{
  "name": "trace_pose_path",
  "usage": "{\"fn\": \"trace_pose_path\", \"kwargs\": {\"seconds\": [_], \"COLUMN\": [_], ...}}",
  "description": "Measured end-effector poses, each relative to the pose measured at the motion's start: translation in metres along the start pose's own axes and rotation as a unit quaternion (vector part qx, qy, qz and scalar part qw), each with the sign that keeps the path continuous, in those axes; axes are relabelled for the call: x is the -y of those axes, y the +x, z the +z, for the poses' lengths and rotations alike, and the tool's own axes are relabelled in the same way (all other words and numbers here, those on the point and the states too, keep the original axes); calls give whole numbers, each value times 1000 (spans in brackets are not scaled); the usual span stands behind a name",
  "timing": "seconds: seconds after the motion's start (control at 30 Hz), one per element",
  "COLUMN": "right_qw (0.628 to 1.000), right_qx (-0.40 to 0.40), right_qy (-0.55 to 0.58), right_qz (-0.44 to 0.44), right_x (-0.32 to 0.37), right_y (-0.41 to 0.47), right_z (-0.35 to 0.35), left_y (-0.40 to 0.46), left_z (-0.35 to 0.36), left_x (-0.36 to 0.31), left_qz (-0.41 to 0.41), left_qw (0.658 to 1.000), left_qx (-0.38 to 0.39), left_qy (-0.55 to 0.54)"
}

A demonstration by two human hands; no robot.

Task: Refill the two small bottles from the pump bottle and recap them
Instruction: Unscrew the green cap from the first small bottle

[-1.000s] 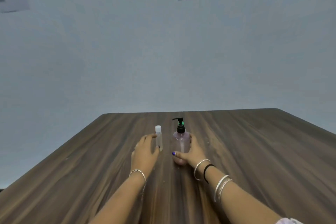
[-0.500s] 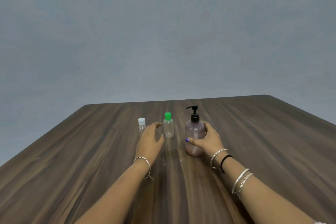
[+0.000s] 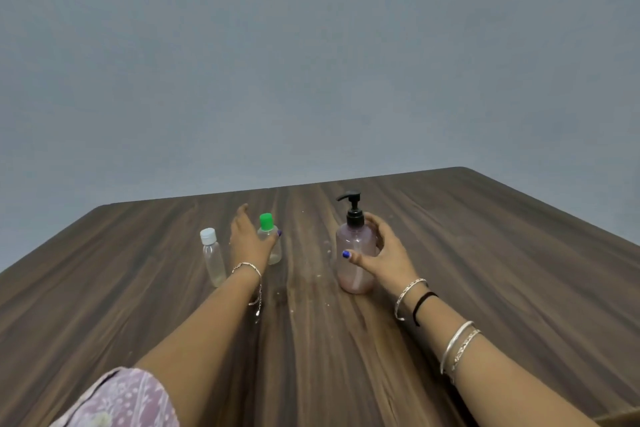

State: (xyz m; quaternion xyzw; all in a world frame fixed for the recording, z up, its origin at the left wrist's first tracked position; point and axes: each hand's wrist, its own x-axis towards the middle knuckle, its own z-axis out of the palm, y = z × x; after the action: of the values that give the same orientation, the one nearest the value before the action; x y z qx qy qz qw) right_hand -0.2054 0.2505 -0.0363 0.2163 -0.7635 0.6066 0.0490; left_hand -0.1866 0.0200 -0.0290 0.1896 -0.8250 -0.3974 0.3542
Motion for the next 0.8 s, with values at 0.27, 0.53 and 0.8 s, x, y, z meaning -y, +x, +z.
{"fn": "trace_pose_path", "kwargs": {"seconds": [0.27, 0.53, 0.8], "right_qw": [995, 925, 959], "right_qx": [-40, -194, 48], "right_qy": [52, -117, -246], "right_qz": [-70, -306, -132], "right_x": [27, 58, 74], "right_y": [3, -17, -22], "right_z": [-4, 11, 71], "left_y": [16, -22, -80], "left_z": [20, 13, -28], "left_x": [8, 5, -2], "left_qz": [-71, -29, -9], "left_qw": [995, 989, 991], "left_qx": [76, 127, 91], "left_qy": [0, -70, -100]}}
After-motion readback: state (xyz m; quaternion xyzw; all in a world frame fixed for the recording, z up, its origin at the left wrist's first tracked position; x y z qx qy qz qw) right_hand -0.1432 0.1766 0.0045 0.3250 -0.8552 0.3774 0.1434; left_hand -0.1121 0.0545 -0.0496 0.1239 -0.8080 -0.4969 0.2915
